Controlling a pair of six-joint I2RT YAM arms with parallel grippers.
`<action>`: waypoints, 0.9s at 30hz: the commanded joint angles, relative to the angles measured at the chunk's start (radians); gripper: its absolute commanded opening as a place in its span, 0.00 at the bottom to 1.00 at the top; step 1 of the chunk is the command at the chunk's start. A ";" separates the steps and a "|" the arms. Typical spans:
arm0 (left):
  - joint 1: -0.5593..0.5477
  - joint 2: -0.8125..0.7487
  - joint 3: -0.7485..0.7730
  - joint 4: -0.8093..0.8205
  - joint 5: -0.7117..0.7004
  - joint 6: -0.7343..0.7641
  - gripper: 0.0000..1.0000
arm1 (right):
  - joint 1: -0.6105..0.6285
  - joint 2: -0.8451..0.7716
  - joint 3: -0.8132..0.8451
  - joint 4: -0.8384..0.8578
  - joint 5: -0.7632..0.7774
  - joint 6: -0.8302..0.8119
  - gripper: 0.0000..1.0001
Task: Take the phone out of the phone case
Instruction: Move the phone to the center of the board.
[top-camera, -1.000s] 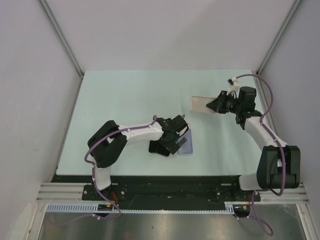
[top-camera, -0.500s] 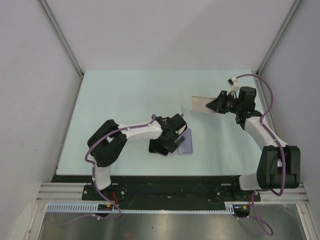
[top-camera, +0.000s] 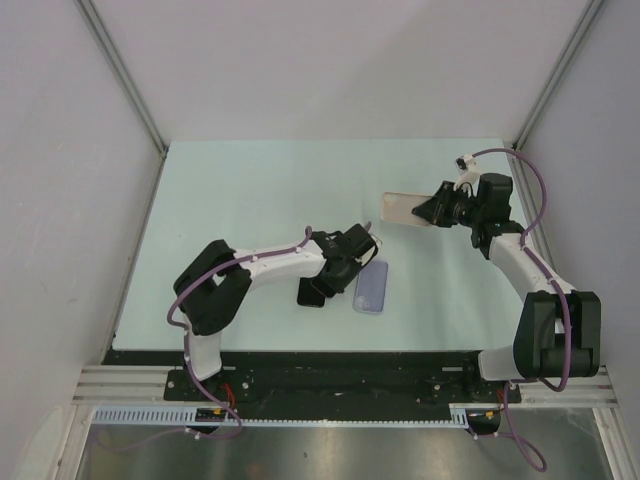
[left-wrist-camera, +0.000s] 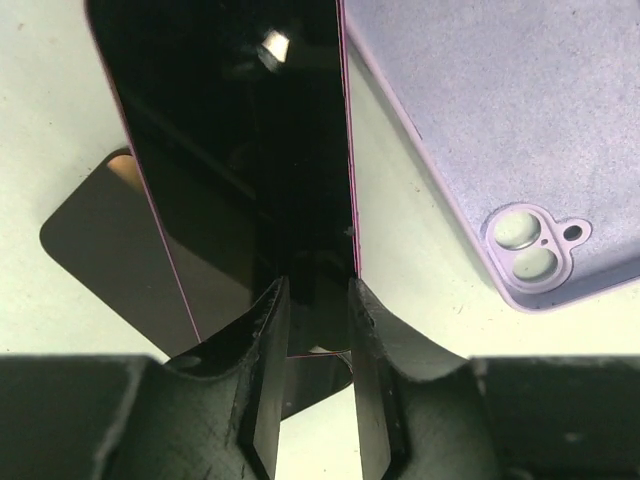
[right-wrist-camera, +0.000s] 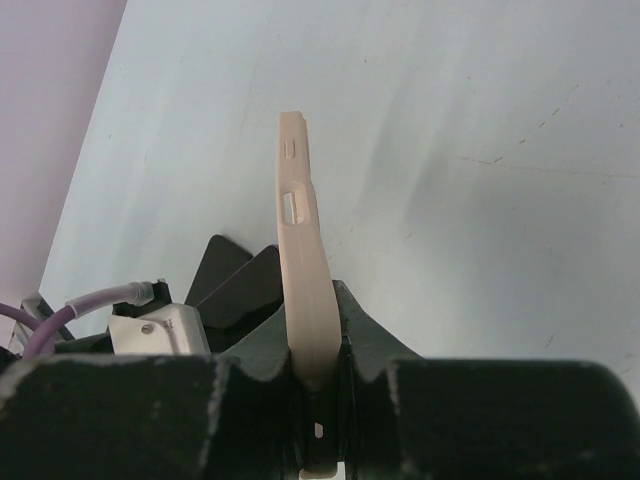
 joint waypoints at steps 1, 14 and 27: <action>0.003 0.010 -0.012 -0.023 -0.002 -0.010 0.35 | 0.005 -0.016 0.017 0.036 -0.014 0.009 0.00; 0.052 0.002 0.071 -0.025 -0.038 0.036 1.00 | 0.005 -0.024 0.017 0.034 -0.023 0.008 0.00; 0.089 0.047 0.147 -0.025 0.079 0.089 1.00 | 0.003 -0.036 0.017 0.031 -0.031 0.009 0.00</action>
